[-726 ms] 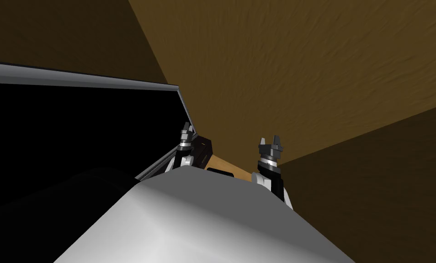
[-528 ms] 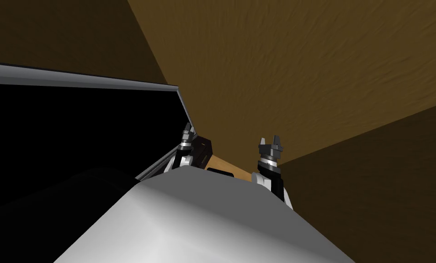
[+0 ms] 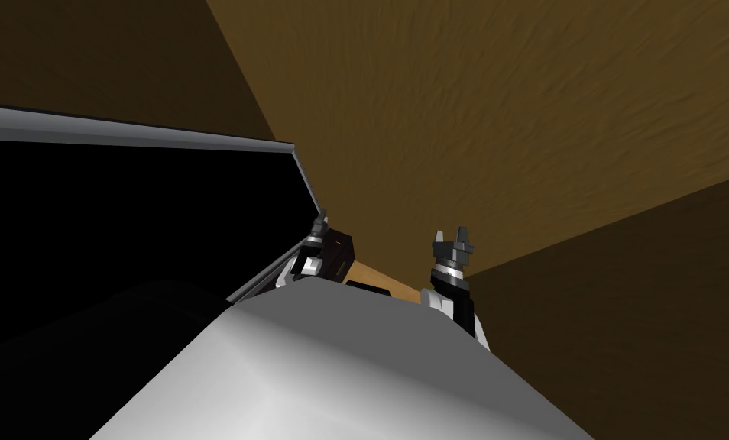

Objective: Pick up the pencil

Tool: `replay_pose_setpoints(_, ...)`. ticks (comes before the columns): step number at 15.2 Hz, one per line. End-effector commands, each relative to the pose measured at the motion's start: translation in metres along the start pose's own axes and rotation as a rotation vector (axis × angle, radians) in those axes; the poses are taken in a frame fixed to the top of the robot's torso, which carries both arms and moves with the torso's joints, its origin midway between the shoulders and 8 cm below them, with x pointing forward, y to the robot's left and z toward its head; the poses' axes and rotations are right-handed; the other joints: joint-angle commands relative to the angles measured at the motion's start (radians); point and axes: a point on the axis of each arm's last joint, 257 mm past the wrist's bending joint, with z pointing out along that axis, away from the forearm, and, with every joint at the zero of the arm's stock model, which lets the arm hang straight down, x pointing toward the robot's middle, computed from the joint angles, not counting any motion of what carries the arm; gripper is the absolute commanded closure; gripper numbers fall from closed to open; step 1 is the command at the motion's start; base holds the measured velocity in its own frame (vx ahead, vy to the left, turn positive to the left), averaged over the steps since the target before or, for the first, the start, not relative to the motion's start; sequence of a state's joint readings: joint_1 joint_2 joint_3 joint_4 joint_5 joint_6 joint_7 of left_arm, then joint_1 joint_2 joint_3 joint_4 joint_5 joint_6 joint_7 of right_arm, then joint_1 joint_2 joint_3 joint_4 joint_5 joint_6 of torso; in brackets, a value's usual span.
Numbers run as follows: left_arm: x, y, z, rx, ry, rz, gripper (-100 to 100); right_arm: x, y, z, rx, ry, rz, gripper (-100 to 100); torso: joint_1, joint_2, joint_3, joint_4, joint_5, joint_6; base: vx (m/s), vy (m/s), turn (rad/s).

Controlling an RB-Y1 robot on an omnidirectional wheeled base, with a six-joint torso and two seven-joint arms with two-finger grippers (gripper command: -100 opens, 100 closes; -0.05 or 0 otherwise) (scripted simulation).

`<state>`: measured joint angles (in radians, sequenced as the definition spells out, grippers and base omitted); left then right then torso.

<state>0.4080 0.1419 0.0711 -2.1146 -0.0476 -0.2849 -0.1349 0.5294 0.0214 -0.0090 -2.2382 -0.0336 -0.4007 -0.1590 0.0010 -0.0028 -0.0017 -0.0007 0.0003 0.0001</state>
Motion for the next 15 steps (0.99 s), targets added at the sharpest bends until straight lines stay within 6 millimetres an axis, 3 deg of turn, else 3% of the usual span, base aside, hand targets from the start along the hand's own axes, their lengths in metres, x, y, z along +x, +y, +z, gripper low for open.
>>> replay_pose_setpoints(1, 0.005, 0.028, 0.001, -0.072, 0.023, 0.012, -100, 0.0, 0.0, 0.0, 0.0, 0.0, 0.0, 0, 0.0, 0.0, 0.0, 0.0, 0.0, 0.0, 0.036, 0.008, -0.033)
replay_pose_setpoints(2, 0.005, 0.029, 0.001, -0.073, 0.023, 0.012, -100, 0.0, 0.0, 0.0, 0.0, 0.0, 0.0, 0, 0.0, 0.0, 0.0, 0.0, 0.0, 0.0, 0.037, 0.011, -0.027)
replay_pose_setpoints(7, 0.009, 0.091, 0.002, -0.229, 0.065, 0.036, -100, 0.0, 0.0, 0.0, 0.0, 0.0, 0.0, 0, 0.0, 0.0, 0.0, 0.0, 0.0, 0.0, 0.037, 0.012, -0.036)
replay_pose_setpoints(9, 0.01, 0.098, 0.0, -0.253, 0.069, 0.036, -100, 0.0, 0.0, 0.0, 0.0, 0.0, 0.0, 0, 0.0, -0.001, 0.0, 0.0, 0.0, 0.0, 0.036, 0.01, -0.019)
replay_pose_setpoints(10, 0.01, 0.119, -0.001, -0.303, 0.081, 0.044, -100, 0.0, 0.0, 0.0, 0.0, 0.0, 0.0, 0, 0.0, 0.0, 0.0, 0.0, 0.0, 0.0, 0.032, 0.006, -0.03)
replay_pose_setpoints(13, 0.01, 0.147, -0.006, -0.384, 0.099, 0.052, -100, 0.0, 0.0, 0.0, 0.0, 0.0, 0.0, 0, 0.0, -0.001, 0.0, 0.0, 0.0, 0.0, 0.04, 0.01, -0.034)
replay_pose_setpoints(14, 0.011, 0.149, -0.006, -0.389, 0.099, 0.052, -100, 0.0, 0.0, 0.0, 0.0, 0.0, 0.0, 0, 0.0, -0.001, 0.0, 0.0, 0.0, 0.0, 0.031, 0.011, -0.018)
replay_pose_setpoints(15, 0.01, 0.168, -0.008, -0.441, 0.111, 0.059, -100, 0.0, 0.0, 0.0, 0.0, 0.0, 0.0, 0, 0.0, 0.0, 0.0, 0.0, 0.0, 0.0, 0.036, 0.01, -0.029)
